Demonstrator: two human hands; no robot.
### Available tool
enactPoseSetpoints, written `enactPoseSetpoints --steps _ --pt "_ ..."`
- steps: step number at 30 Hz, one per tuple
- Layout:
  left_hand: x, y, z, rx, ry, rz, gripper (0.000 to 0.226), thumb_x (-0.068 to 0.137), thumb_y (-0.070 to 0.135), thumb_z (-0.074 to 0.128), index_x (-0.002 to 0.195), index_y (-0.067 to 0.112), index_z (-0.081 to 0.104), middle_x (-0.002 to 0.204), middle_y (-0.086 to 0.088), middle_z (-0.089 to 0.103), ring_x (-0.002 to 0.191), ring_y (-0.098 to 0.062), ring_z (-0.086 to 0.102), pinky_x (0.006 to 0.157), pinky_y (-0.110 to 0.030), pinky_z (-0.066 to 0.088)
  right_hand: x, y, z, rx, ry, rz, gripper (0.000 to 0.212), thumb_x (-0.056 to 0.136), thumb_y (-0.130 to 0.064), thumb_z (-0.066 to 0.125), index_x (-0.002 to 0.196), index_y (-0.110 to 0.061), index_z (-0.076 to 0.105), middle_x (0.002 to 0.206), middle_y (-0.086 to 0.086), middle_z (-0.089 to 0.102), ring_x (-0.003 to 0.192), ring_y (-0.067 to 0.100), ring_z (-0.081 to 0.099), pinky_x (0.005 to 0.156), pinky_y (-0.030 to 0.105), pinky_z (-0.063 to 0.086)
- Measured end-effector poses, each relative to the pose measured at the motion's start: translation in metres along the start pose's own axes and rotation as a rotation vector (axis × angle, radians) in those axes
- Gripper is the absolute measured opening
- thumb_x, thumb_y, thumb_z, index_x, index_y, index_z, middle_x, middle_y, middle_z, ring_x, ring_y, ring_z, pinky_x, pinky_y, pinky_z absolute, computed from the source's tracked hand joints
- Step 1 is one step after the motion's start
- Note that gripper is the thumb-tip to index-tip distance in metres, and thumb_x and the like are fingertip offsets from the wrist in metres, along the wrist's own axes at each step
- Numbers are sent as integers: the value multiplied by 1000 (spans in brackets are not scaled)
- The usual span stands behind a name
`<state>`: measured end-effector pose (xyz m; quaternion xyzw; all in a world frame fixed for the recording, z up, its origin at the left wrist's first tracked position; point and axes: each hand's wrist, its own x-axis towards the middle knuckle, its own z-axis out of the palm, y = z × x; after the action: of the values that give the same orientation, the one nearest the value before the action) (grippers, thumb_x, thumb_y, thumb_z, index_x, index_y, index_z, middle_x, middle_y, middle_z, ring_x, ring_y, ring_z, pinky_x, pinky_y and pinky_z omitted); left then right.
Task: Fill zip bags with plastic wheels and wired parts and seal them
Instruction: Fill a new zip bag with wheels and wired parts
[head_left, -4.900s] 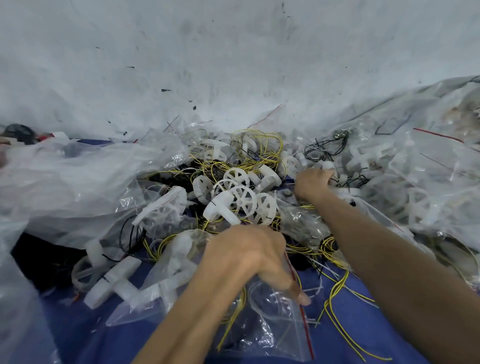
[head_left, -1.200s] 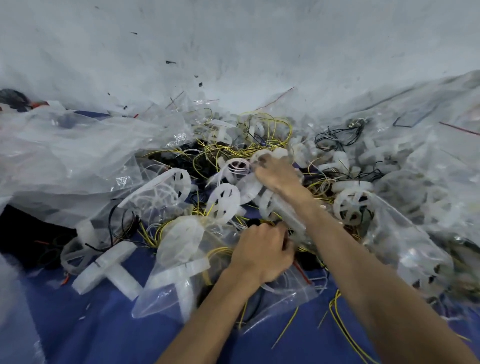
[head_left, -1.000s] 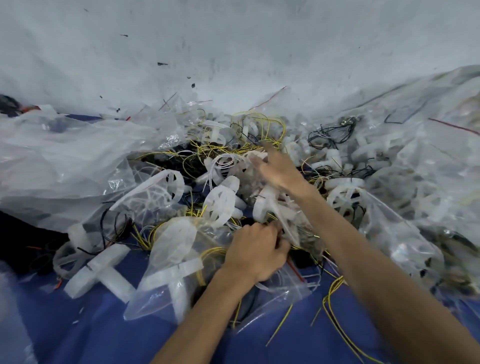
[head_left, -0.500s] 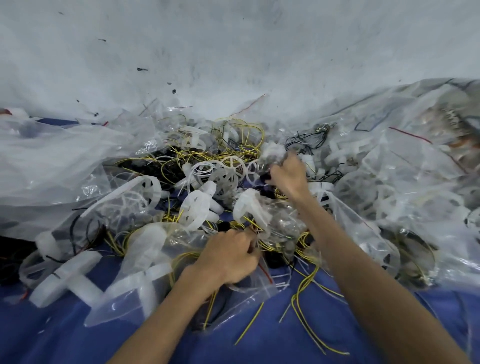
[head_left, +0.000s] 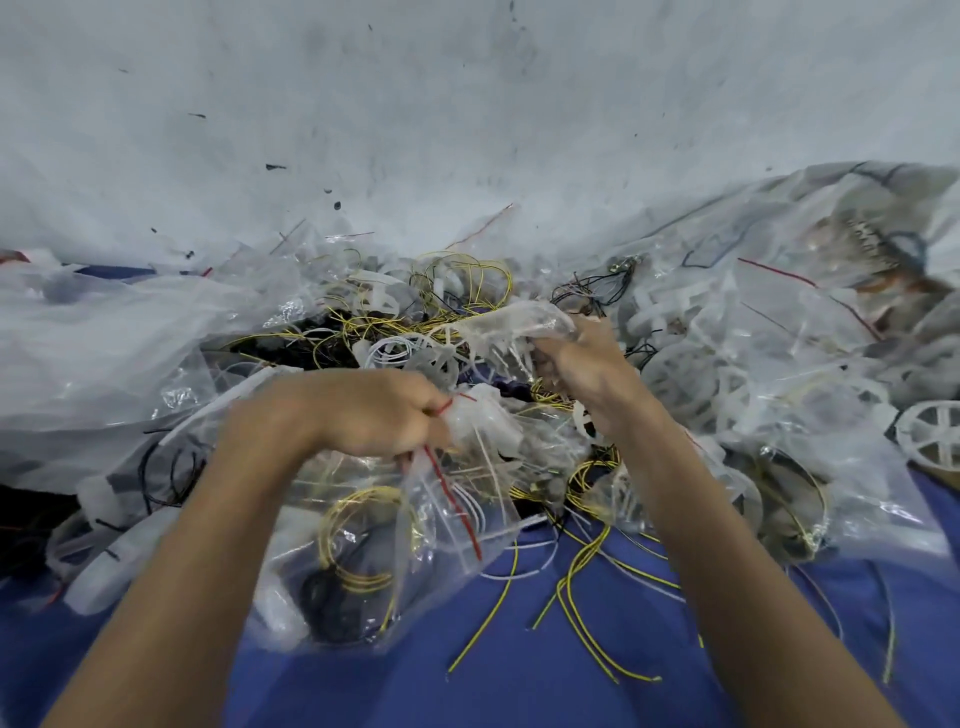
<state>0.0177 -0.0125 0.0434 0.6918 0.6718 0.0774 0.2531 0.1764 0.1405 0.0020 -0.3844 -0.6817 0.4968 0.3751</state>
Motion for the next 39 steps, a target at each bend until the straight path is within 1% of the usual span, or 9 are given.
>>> enactPoseSetpoints --steps 4,9,15,17,20,23,28,35,39 --pt "-19 -6 -10 -101 63 -1 27 96 24 47 70 19 53 56 12 53 49 8 49 53 -8 38 -9 -2 9 -18 35 -48 43 95 -41 44 59 -22 57 44 -10 41 38 5 36 44 17 32" --pt "-31 -11 -17 -12 128 7 27 89 37 49 69 19 55 56 13 55 56 -2 50 60 -25 42 -11 -9 7 -38 34 -21 36 97 -19 35 76 -6 61 84 10 70 78 21 69 73 28 58" --pt "-19 -7 -11 -72 116 49 29 94 25 51 66 17 53 58 10 53 57 -2 50 61 -20 45 -12 -23 -13 470 -119 -42 22 87 5 48 103 -9 41 117 18 55 102 25 63 84 36 55" --pt "-14 -10 -8 -70 124 33 27 95 24 50 69 17 54 66 4 56 65 -8 53 74 -35 49 -14 -24 -18 346 -201 -49 60 77 -5 65 128 -10 33 111 13 62 96 20 64 84 33 54" --pt "-13 -13 -6 -83 132 30 25 94 25 50 71 16 55 65 6 55 64 -7 53 77 -39 50 -29 -34 -17 156 -444 -104 48 67 -48 71 102 -16 66 86 -4 72 83 13 65 76 24 55" --pt "-15 -15 -8 -117 127 10 24 95 24 49 74 14 57 64 7 55 58 -1 52 68 -28 48 -45 -55 -16 322 -648 -143 67 75 -78 31 96 -31 74 103 -3 71 99 12 66 90 35 51" --pt "-20 -13 -9 -152 133 -36 23 96 17 49 75 8 53 61 2 54 43 5 46 44 -8 34 -38 -48 -15 -578 -453 -93 95 84 -59 47 146 -8 -4 149 21 24 130 21 34 101 31 27" --pt "-18 -15 -7 -107 162 -64 20 95 22 50 80 10 58 67 2 60 55 -2 52 61 -19 42 -32 -28 -22 -317 -476 -72 88 78 -32 70 140 -14 11 144 8 38 135 24 32 107 45 37" --pt "-15 -20 -7 -97 230 -39 20 94 23 50 77 14 55 53 10 60 51 1 54 50 -12 38 -31 -30 -25 -230 -366 -267 42 86 1 57 96 -32 34 96 -4 36 103 14 46 68 15 48"
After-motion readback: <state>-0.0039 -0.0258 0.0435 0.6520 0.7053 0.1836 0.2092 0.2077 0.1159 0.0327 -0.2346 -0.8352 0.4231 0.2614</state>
